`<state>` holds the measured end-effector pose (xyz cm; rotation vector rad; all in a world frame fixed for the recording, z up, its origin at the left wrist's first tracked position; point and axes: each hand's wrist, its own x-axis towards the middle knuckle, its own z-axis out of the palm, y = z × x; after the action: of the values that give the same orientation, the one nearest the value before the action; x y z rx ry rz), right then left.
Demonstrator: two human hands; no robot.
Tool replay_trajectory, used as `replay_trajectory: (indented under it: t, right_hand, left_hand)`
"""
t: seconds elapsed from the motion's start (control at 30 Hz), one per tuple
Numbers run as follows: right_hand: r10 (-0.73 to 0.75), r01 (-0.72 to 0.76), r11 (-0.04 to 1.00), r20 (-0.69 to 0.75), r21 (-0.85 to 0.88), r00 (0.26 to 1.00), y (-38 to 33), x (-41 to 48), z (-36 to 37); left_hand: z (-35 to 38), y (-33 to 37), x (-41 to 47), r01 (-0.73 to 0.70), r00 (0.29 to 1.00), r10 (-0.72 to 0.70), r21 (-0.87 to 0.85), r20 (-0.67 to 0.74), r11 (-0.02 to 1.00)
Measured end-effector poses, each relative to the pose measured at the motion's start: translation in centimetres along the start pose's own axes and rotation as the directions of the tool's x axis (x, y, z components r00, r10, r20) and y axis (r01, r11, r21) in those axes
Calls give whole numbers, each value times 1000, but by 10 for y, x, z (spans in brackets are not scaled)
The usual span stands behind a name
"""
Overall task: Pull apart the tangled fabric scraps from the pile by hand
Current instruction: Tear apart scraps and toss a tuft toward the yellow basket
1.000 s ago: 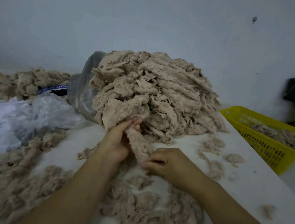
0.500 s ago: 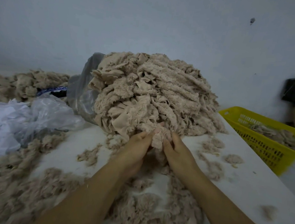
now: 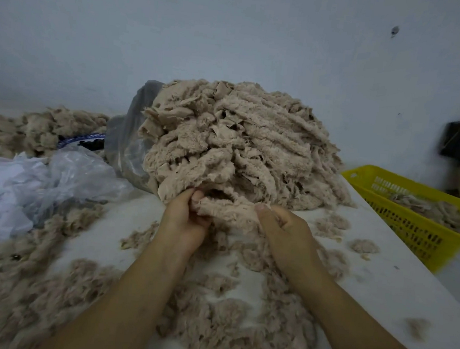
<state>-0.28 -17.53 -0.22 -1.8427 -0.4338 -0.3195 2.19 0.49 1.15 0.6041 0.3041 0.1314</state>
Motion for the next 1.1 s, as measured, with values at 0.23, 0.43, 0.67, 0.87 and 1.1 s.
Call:
replay_trajectory:
  t: [0.23, 0.43, 0.67, 0.87, 1.1]
  right_hand:
    - [52, -51, 994, -1, 96, 999, 0, -3, -5]
    - [-123, 122, 992, 47, 25, 991, -10, -9, 0]
    - [28, -22, 998, -116, 55, 993, -2, -4, -12]
    - [136, -136, 991, -122, 1, 983, 6, 5, -16]
    - [90, -81, 995, 161, -65, 983, 0, 3, 5]
  left_hand:
    - [-3, -7, -2, 128, 972, -115, -53, 203, 990]
    - [-7, 7, 3, 53, 984, -30, -127, 177, 991]
    - [-9, 7, 3, 11, 993, -2, -77, 117, 997]
    - [-3, -4, -5, 51, 988, -72, 150, 139, 987]
    - [2, -26, -18, -34, 951, -125, 499, 282, 866]
